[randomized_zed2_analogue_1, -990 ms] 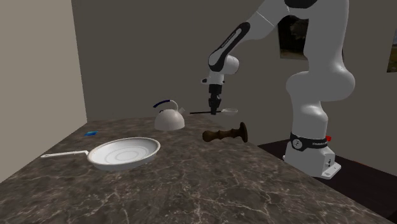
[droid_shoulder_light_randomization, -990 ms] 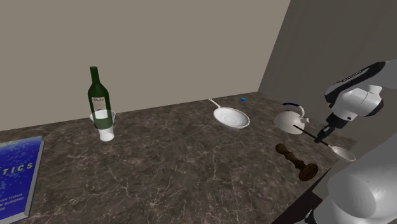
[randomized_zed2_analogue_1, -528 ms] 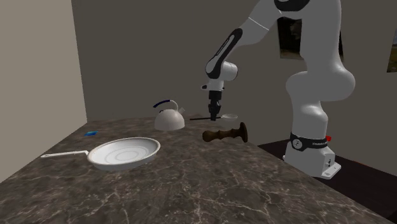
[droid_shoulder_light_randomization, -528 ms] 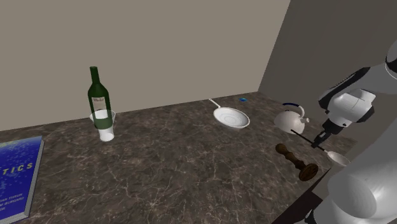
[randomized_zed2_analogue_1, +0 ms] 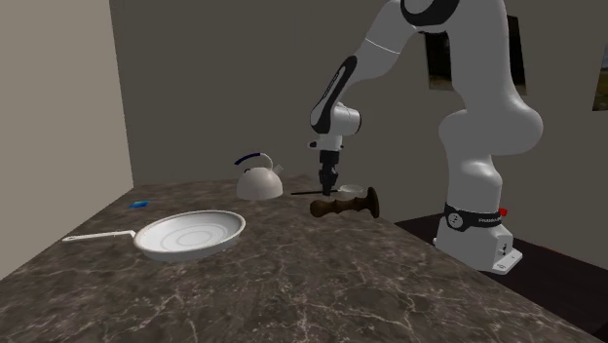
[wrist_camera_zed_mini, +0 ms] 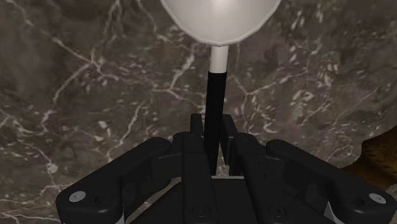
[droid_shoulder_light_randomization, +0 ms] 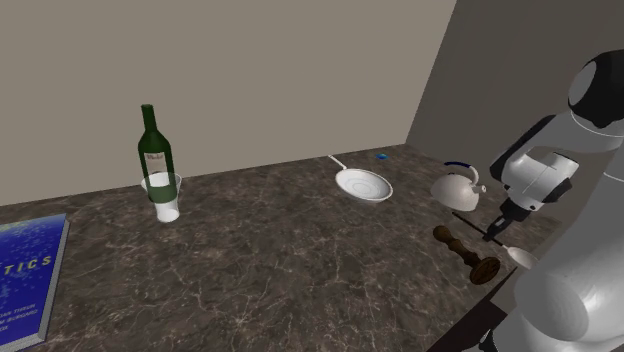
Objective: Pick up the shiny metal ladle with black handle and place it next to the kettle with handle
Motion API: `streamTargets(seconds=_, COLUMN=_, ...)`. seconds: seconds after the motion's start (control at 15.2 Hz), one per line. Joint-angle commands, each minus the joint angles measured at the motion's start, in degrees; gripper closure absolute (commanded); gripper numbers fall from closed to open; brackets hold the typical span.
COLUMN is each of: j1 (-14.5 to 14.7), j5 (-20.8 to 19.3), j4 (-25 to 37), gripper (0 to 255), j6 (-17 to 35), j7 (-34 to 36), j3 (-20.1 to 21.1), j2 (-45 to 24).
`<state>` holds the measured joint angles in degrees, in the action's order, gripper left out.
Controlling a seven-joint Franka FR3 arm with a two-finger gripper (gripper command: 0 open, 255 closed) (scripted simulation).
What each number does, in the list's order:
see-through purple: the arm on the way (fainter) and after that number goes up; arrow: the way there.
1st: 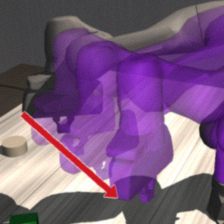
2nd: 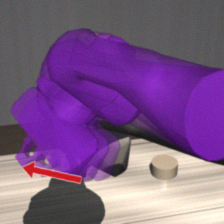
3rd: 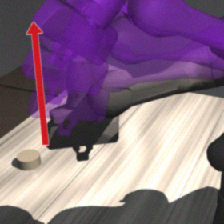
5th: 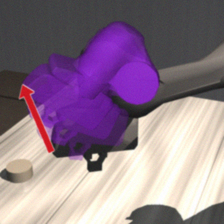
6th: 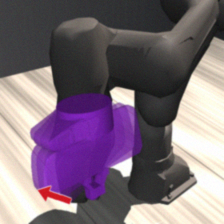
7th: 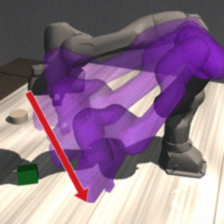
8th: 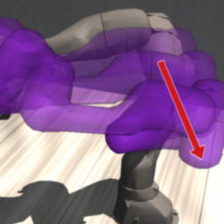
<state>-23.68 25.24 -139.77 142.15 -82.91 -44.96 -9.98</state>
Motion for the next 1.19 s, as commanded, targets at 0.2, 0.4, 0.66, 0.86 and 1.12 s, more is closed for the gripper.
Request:
streamTargets(seconds=0.2, j1=-0.9, j5=3.0, j4=0.1, gripper=255, j6=1.0, j7=-2.3, j3=1.2, j2=-2.0)
streamTargets(seconds=0.4, j1=-0.9, j5=3.0, j4=0.1, gripper=255, j6=1.0, j7=-2.3, j3=1.2, j2=-2.0)
streamTargets(seconds=0.66, j1=-0.9, j5=3.0, j4=0.1, gripper=0, j6=1.0, j7=-2.3, j3=1.2, j2=-2.0)
streamTargets(seconds=0.86, j1=-0.9, j5=3.0, j4=0.1, gripper=0, j6=1.0, j7=-2.3, j3=1.2, j2=-2.0)
streamTargets(seconds=1.12, j1=1.5, j5=-6.7, j4=0.3, gripper=0, j6=-2.9, j7=4.4, j3=-3.0, j2=4.8)
